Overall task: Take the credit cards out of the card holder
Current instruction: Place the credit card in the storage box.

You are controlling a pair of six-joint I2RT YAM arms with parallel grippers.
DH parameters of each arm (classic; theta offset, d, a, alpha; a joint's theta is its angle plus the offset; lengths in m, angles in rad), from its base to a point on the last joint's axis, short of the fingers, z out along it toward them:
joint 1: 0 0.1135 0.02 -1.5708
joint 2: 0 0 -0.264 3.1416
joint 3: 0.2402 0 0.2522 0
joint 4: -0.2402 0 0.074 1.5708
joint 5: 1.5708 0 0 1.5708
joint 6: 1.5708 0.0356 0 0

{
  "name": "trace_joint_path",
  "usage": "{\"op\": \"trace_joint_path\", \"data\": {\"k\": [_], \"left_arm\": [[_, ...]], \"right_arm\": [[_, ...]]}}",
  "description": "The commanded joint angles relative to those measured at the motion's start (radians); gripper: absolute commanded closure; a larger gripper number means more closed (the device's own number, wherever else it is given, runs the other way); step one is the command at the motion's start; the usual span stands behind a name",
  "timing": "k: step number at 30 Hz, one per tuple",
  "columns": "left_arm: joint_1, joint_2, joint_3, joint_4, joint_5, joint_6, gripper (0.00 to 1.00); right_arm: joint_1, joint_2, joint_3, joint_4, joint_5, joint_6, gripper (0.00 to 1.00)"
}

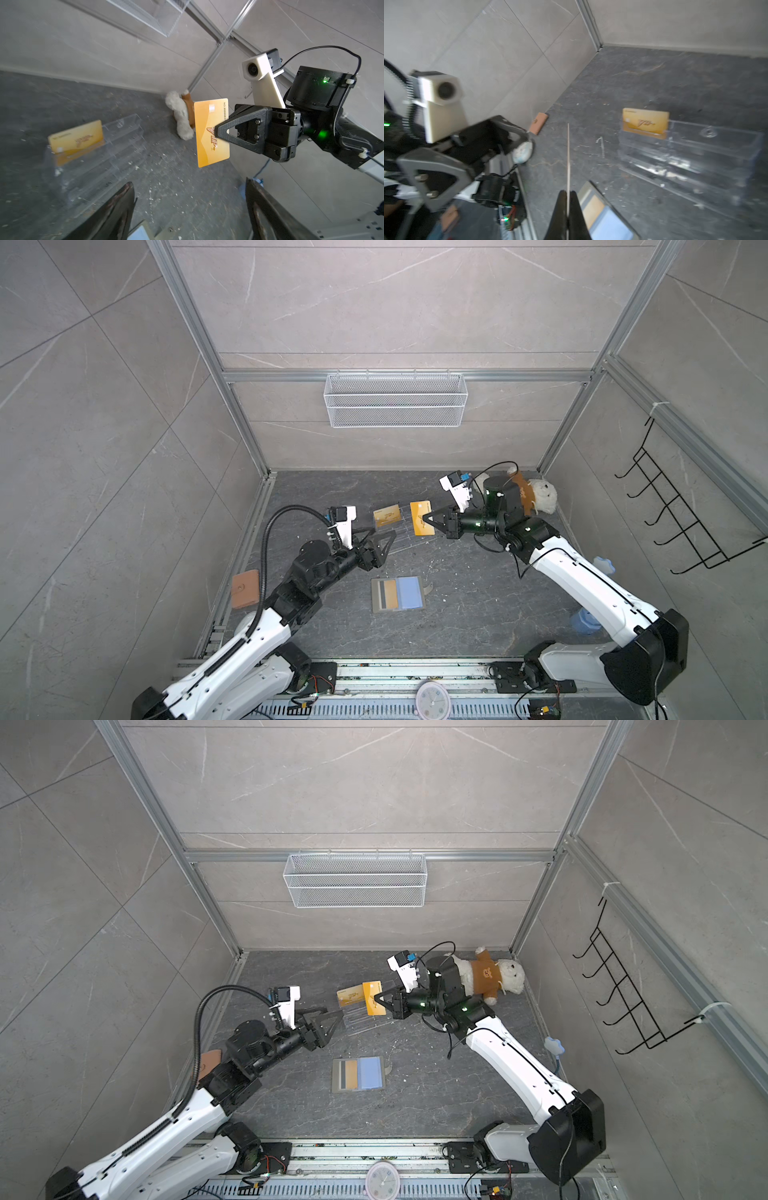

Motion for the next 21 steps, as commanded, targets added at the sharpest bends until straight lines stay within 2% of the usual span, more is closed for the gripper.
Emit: {"op": "trace_joint_path", "data": {"k": [1, 4, 8, 14, 18, 21], "left_arm": [[0.004, -0.103, 0.020, -0.167, -0.162, 0.095, 0.13], [0.003, -0.186, 0.027, -0.289, -0.213, 0.116, 0.13], [0.003, -0.297, -0.008, -0.373, -0.244, 0.137, 0.13], [0.003, -0.422, 0.020, -0.506, -0.293, 0.229, 0.12], [0.002, -0.478, 0.070, -0.581, -0.336, 0.290, 0.12], [0.002, -0.521, 0.082, -0.595, -0.313, 0.347, 0.12]], "right_arm": [[0.016, 0.096, 0.140, -0.253, 0.155, -0.246, 1.00], [0.049, 0.214, 0.320, -0.397, 0.236, -0.399, 1.00], [0.120, 0.360, 0.500, -0.536, 0.348, -0.686, 1.00], [0.132, 0.548, 0.733, -0.718, 0.350, -1.066, 1.00], [0.133, 0.717, 0.969, -0.841, 0.372, -1.207, 1.00], [0.145, 0.870, 1.209, -0.971, 0.383, -1.284, 1.00]]}}
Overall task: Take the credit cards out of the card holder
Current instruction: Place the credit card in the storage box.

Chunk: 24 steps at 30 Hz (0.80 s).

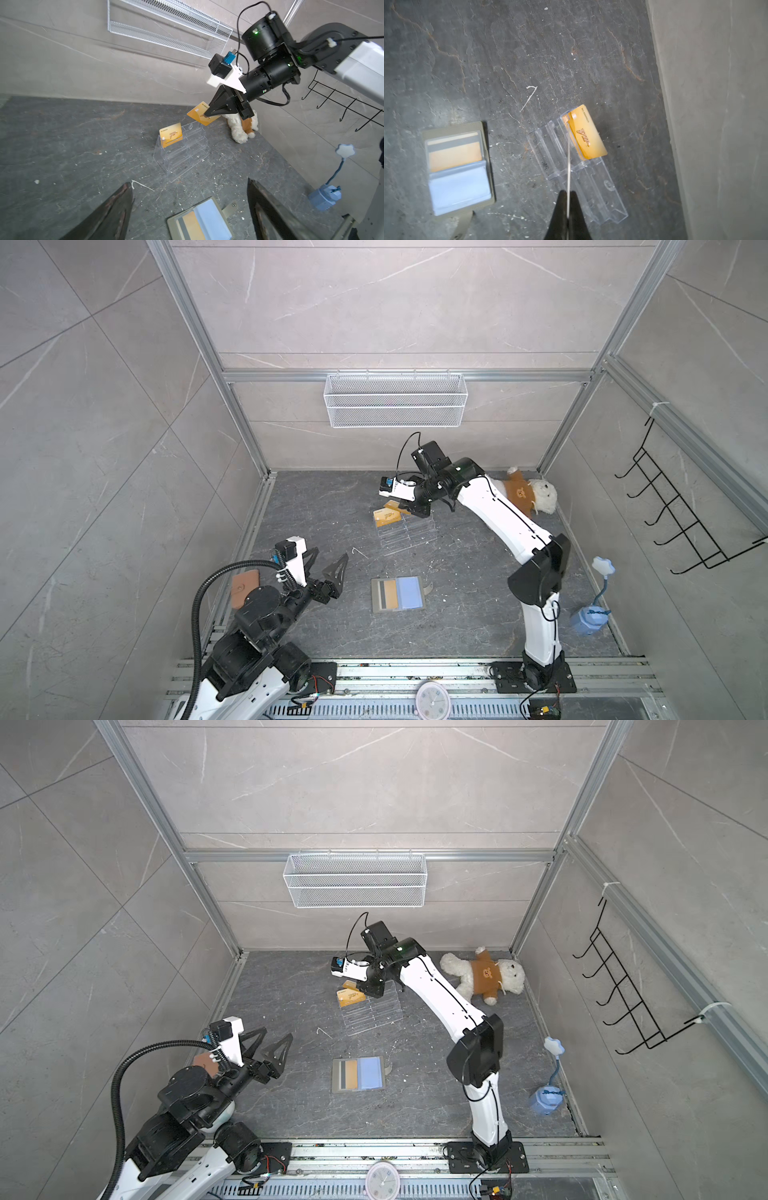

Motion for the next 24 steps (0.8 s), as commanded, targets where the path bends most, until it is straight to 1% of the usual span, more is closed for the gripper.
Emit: {"op": "trace_joint_path", "data": {"k": [1, 2, 3, 6, 9, 12, 19, 24], "left_arm": [[0.002, -0.047, 0.053, -0.035, -0.014, 0.111, 0.11], [0.003, -0.060, 0.053, -0.037, -0.012, 0.117, 0.08], [0.003, -0.073, 0.051, -0.037, -0.010, 0.126, 0.08], [0.002, -0.091, 0.052, -0.047, -0.013, 0.145, 0.07], [0.002, -0.084, 0.062, -0.071, -0.021, 0.151, 0.06], [0.002, -0.077, 0.064, -0.076, -0.033, 0.153, 0.06], [0.002, -0.062, 0.055, -0.053, -0.024, 0.169, 0.06], [0.002, -0.056, 0.044, -0.043, -0.023, 0.176, 0.06]], "right_arm": [[0.017, 0.154, 0.236, -0.227, 0.031, -0.194, 1.00], [0.025, 0.215, 0.343, -0.276, 0.050, -0.221, 1.00], [0.030, 0.270, 0.430, -0.312, 0.067, -0.245, 1.00], [0.039, 0.289, 0.410, -0.255, 0.086, -0.306, 1.00], [0.048, 0.341, 0.473, -0.262, 0.111, -0.357, 1.00], [0.056, 0.348, 0.459, -0.237, 0.119, -0.395, 1.00], [0.065, 0.373, 0.431, -0.185, 0.186, -0.455, 1.00], [0.068, 0.381, 0.426, -0.166, 0.185, -0.472, 1.00]]}}
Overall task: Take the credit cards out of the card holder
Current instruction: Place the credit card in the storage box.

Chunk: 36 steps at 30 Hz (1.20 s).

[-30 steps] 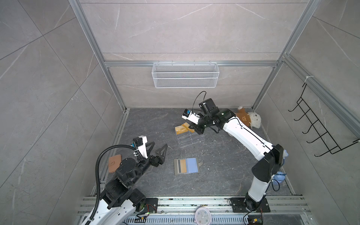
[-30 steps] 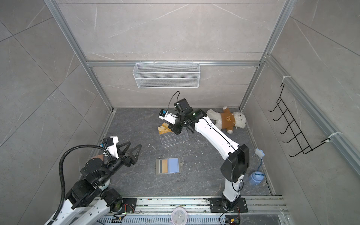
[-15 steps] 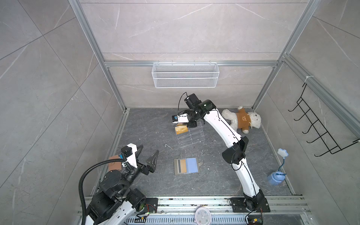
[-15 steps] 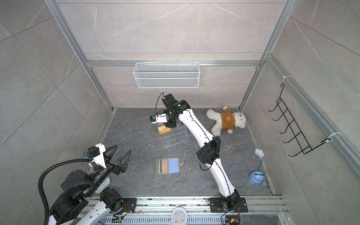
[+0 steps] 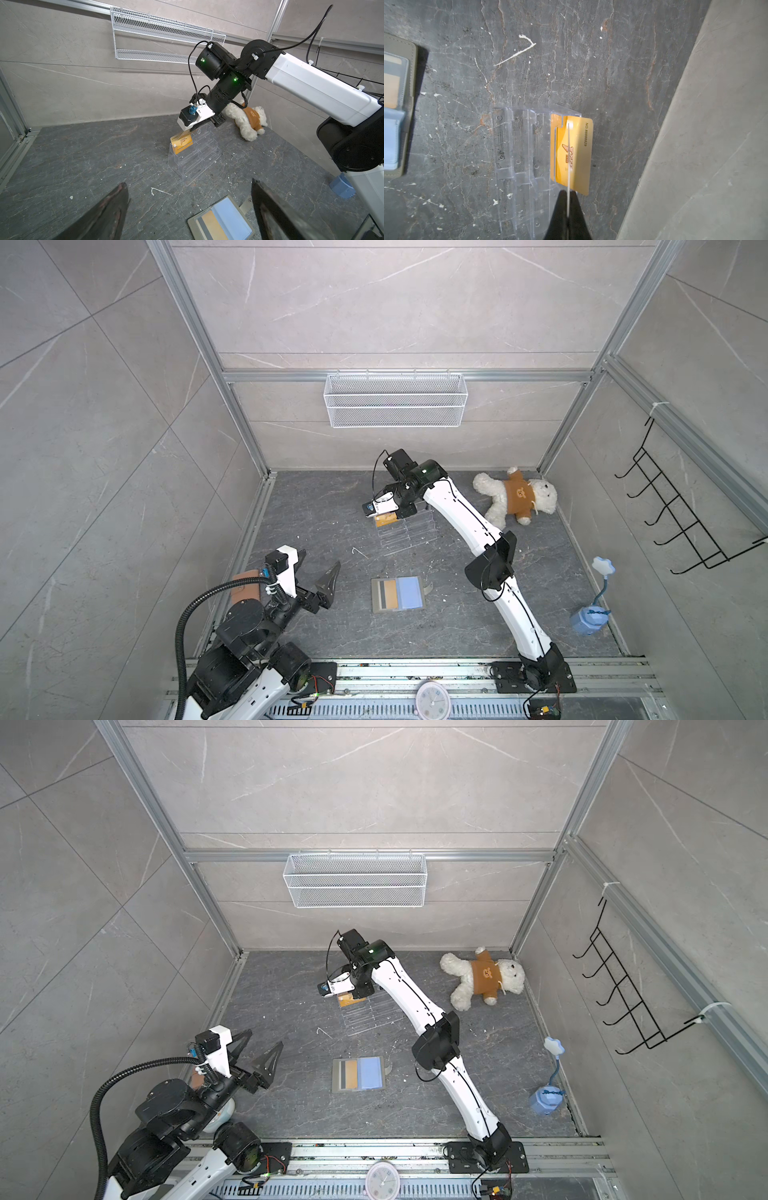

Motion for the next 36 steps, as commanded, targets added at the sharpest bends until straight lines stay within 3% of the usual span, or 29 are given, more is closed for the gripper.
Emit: {"op": "trace_joint_path", "data": {"k": [1, 26, 36], "left_arm": [[0.002, 0.011, 0.010, 0.028, -0.014, 0.035, 0.06], [0.003, -0.002, 0.023, -0.020, -0.023, 0.030, 0.07], [0.003, -0.006, 0.014, -0.016, -0.021, 0.032, 0.07]], "right_arm": [[0.008, 0.027, -0.005, 0.015, 0.010, -0.037, 1.00], [0.012, 0.069, -0.072, 0.077, 0.073, -0.033, 1.00], [0.015, 0.074, -0.073, 0.106, 0.081, -0.013, 0.88]]}}
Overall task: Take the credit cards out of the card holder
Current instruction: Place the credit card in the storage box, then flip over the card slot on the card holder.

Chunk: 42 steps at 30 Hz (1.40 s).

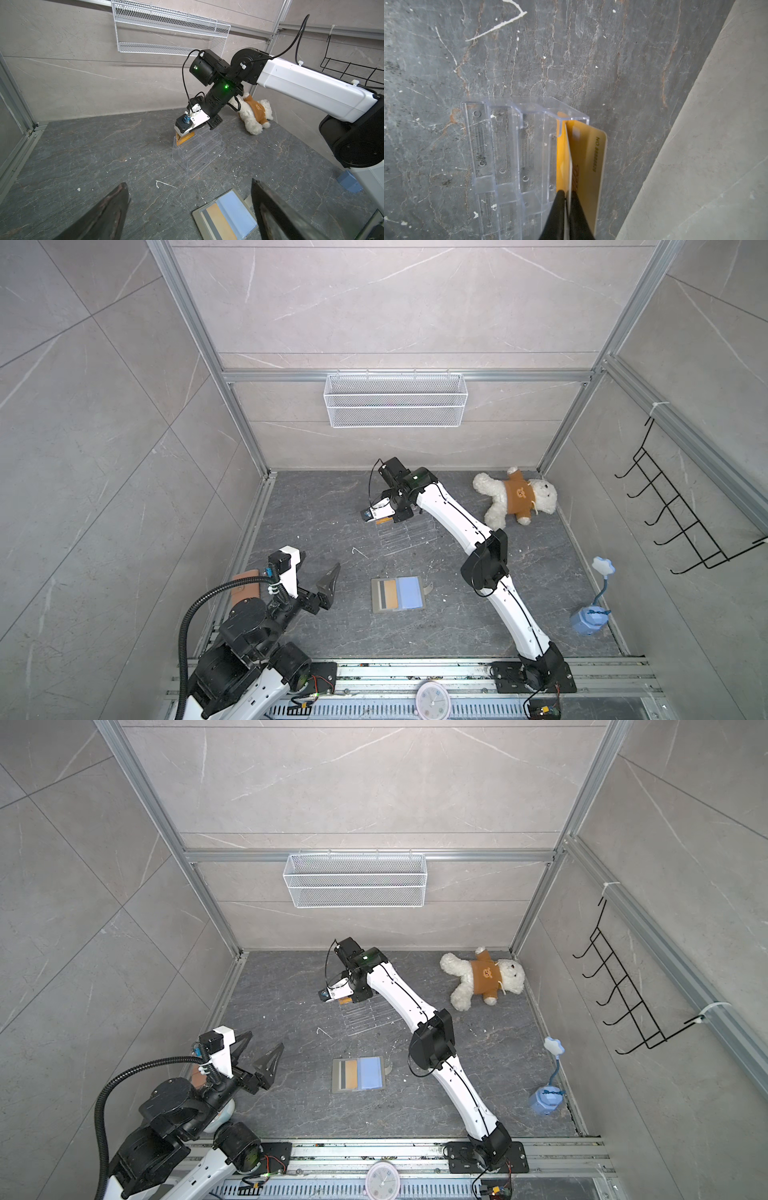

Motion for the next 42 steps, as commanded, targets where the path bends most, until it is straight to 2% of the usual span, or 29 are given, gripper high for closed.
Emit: {"op": "trace_joint_path", "data": {"k": [1, 5, 14, 17, 21, 27, 32, 34, 37, 40, 42], "left_arm": [[0.002, -0.008, 0.015, 0.022, -0.005, 0.021, 0.07], [0.002, -0.009, 0.010, 0.027, 0.004, 0.017, 0.07], [0.003, -0.007, -0.002, 0.037, 0.020, -0.005, 0.07], [0.002, 0.002, -0.006, 0.043, 0.021, -0.023, 0.07], [0.004, 0.043, 0.002, 0.041, 0.021, -0.055, 0.07], [0.003, 0.141, -0.039, 0.083, 0.041, -0.203, 0.07], [0.002, 0.251, -0.140, 0.168, 0.056, -0.426, 0.07], [0.003, 0.300, -0.177, 0.202, 0.089, -0.494, 0.09], [0.003, 0.391, -0.214, 0.220, 0.129, -0.603, 0.11], [0.009, 0.477, -0.240, 0.243, 0.208, -0.693, 0.14], [0.019, 0.522, -0.279, 0.303, 0.279, -0.758, 0.15]], "right_arm": [[0.010, 0.020, -0.008, 0.012, 0.012, 0.014, 0.88], [0.012, 0.019, 0.007, 0.034, 0.021, 0.030, 0.85], [0.015, 0.005, 0.040, 0.151, 0.094, 0.065, 0.86], [0.021, -0.011, 0.075, 0.143, 0.089, 0.085, 0.79], [0.031, -0.065, 0.094, 0.140, 0.093, 0.132, 0.78], [0.014, -0.195, 0.109, 0.165, 0.128, 0.270, 0.78], [-0.031, -0.347, 0.065, 0.202, 0.162, 0.452, 0.81], [-0.055, -0.434, -0.016, 0.234, 0.172, 0.538, 0.83], [-0.083, -0.650, -0.313, 0.401, 0.208, 0.659, 0.81], [-0.102, -0.958, -0.795, 0.732, 0.164, 0.734, 0.70], [-0.129, -1.173, -1.127, 1.017, 0.113, 0.863, 0.64]]}}
